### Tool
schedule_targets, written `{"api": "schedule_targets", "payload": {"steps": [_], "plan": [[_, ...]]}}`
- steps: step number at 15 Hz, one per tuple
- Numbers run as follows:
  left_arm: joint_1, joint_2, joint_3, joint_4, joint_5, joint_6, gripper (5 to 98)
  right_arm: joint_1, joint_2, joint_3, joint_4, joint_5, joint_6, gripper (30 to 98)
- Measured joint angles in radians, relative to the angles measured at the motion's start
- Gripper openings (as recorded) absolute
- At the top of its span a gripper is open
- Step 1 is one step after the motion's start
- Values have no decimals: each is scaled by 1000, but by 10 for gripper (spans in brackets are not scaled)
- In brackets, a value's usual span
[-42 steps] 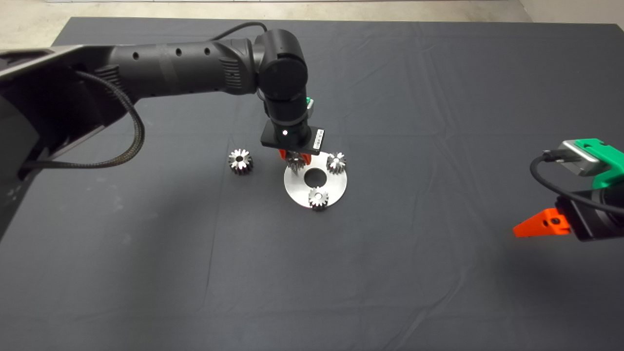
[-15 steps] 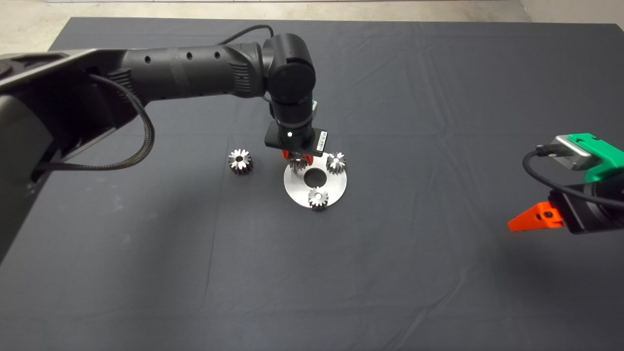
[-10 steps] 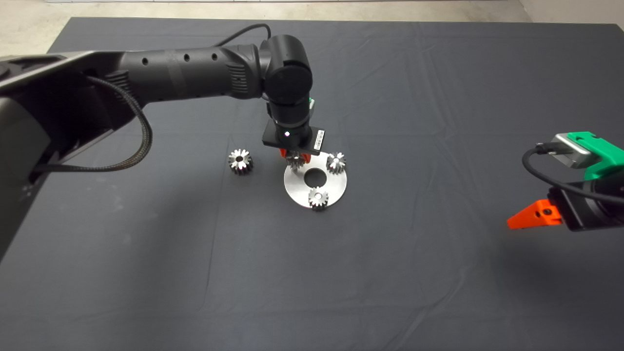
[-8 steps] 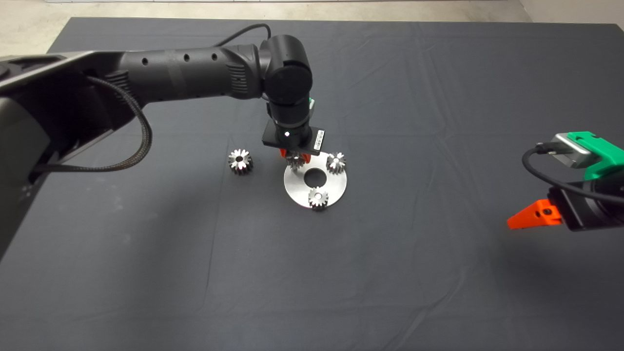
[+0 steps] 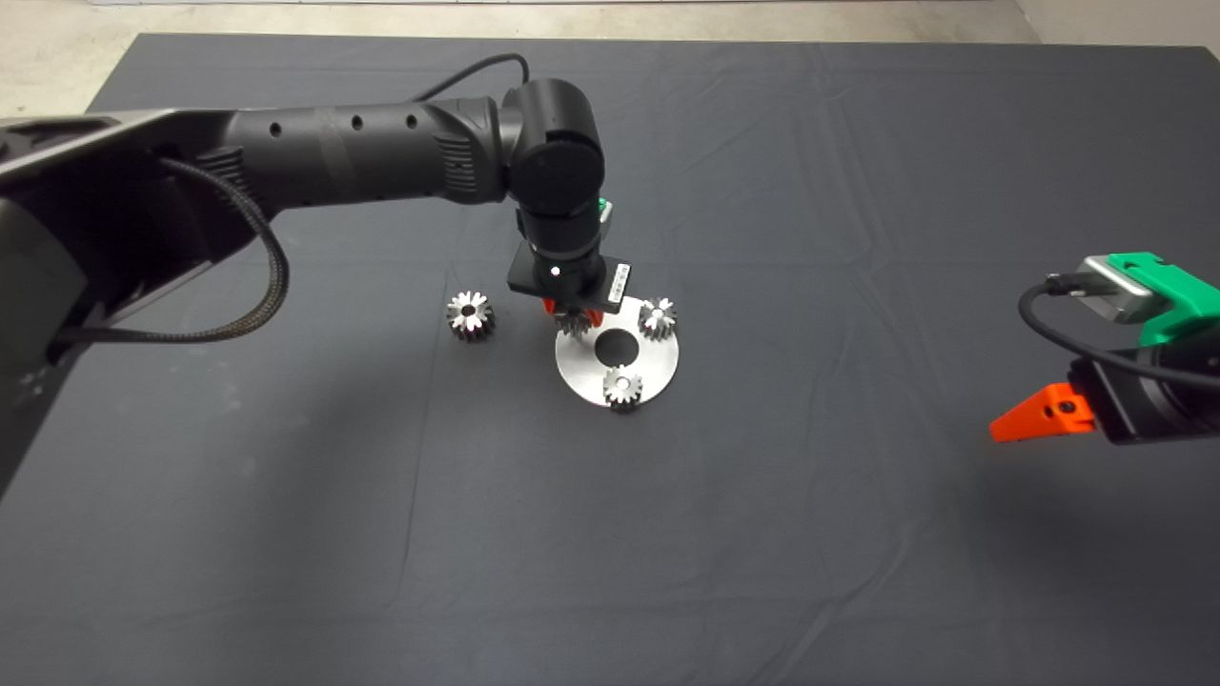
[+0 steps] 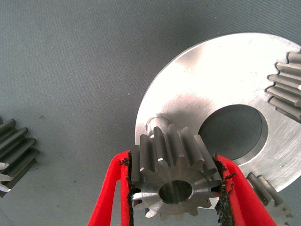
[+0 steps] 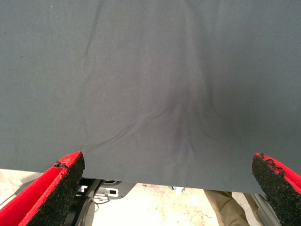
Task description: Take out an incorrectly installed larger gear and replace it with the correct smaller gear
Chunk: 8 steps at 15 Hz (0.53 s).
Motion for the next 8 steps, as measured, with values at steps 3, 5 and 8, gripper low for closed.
{"api": "schedule_targets", "payload": {"steps": [3, 5, 8], "plan": [[2, 0, 0, 1, 0, -1, 294, 0, 0, -5, 0, 0, -4, 940], [3, 0, 0, 2, 1, -1, 294, 0, 0, -5, 0, 0, -7, 940], [3, 0, -3, 6, 1, 1, 294, 0, 0, -5, 0, 0, -7, 940]]}}
